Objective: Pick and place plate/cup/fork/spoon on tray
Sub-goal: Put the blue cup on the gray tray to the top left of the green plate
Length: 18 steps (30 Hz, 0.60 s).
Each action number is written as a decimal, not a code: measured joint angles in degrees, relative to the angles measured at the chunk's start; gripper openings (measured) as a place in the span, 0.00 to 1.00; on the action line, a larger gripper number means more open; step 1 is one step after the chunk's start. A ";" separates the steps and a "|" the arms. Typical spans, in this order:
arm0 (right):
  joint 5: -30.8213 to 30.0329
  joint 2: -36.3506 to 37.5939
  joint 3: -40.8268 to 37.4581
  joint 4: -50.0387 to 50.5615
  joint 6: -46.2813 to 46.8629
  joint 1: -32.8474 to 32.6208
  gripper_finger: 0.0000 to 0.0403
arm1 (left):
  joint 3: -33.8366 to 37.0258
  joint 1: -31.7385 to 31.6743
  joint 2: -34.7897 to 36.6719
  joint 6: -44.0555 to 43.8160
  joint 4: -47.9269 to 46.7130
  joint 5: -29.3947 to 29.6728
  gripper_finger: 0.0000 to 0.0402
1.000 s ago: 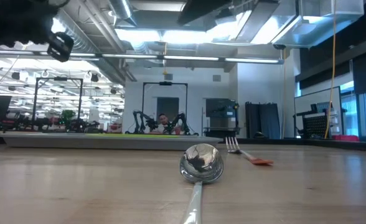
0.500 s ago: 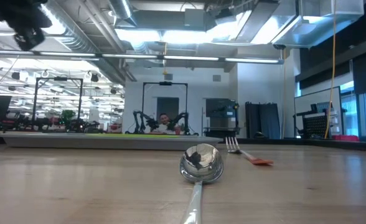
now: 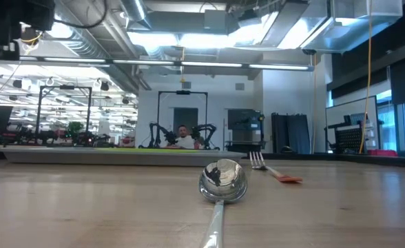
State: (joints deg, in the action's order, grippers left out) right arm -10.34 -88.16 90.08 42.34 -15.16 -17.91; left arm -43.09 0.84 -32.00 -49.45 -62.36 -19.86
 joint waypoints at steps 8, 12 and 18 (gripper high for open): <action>0.54 -0.02 0.00 1.17 -0.02 -0.04 0.16 | 0.01 8.68 -10.92 -5.61 9.80 -4.01 0.00; 0.53 -0.02 0.00 1.53 -0.14 -0.04 0.16 | 0.00 12.58 -15.85 -16.57 12.19 -5.10 0.00; 0.51 -0.02 0.00 1.28 -0.22 -0.04 0.16 | 0.00 14.37 -20.72 -16.23 13.25 -3.80 0.00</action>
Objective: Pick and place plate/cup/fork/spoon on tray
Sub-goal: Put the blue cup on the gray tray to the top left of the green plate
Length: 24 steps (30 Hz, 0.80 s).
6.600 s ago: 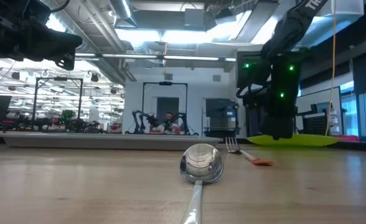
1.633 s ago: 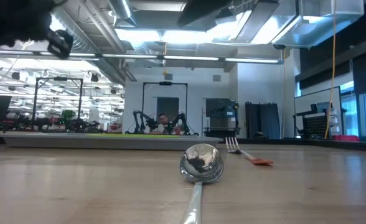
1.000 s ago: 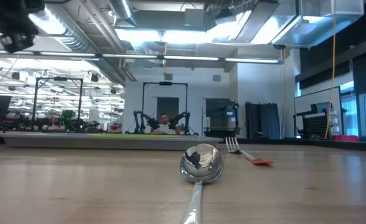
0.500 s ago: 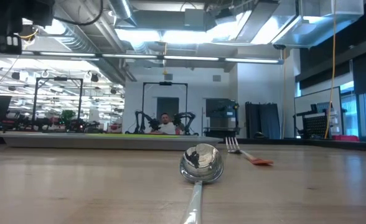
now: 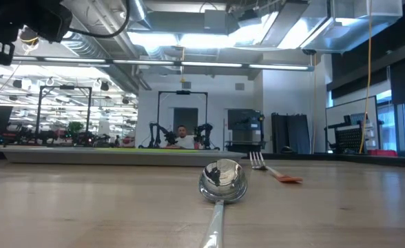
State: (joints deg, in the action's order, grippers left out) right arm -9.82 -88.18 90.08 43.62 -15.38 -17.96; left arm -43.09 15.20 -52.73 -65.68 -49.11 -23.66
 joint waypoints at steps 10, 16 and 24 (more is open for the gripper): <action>0.00 0.00 0.00 0.29 -0.16 0.00 0.16 | 0.02 1.67 -1.52 12.29 6.72 0.78 0.00; -0.01 0.41 0.00 1.43 -0.31 0.00 0.16 | 0.02 2.60 -1.49 12.23 7.36 2.38 0.00; -0.22 0.61 0.00 0.98 -2.70 0.17 0.16 | 0.02 2.84 -1.66 10.51 7.40 9.24 0.00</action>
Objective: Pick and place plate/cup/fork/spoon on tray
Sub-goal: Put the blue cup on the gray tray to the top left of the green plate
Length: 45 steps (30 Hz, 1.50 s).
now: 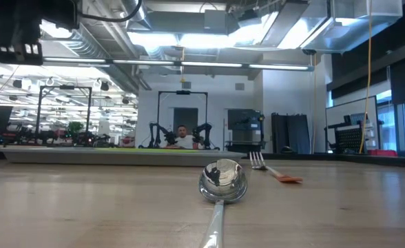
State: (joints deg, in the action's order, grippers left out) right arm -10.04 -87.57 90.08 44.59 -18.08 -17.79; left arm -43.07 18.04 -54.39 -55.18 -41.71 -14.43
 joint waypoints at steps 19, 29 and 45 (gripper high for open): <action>-2.92 0.00 0.00 -4.42 5.50 2.69 0.16 | 0.00 0.02 0.00 14.62 -0.20 1.53 0.14; -2.89 0.00 0.00 -6.40 5.83 2.69 0.16 | 0.00 4.94 0.00 30.48 -0.19 -1.99 0.14; -2.78 0.00 0.00 -10.56 12.66 2.32 0.16 | -12.61 24.06 0.02 11.03 -4.95 0.30 0.13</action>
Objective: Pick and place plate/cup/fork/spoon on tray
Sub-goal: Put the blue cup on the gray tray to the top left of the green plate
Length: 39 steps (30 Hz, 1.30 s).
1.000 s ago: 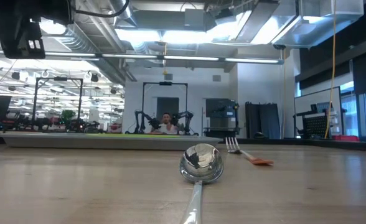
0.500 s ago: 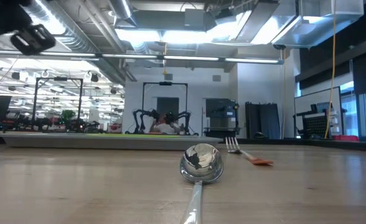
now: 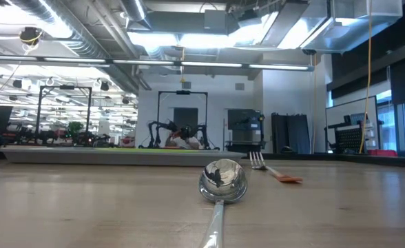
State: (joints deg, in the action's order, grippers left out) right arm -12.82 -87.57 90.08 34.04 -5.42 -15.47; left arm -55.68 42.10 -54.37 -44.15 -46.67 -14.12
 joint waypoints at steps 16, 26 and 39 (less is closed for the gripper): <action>-0.02 0.00 0.00 -0.14 5.37 -0.43 0.16 | 0.00 12.77 -1.34 -24.30 -3.24 9.21 0.13; -0.07 0.00 0.00 -3.84 5.39 -0.43 0.16 | 0.00 12.79 -4.01 -24.24 -7.77 8.80 0.19; -0.08 0.02 0.00 -3.88 5.34 -0.52 0.16 | 0.00 16.51 -11.70 -19.78 -5.81 9.61 0.18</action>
State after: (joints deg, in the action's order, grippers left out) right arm -12.90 -87.55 90.08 30.15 -0.08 -15.99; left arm -55.68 58.62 -66.07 -63.93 -52.47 -4.52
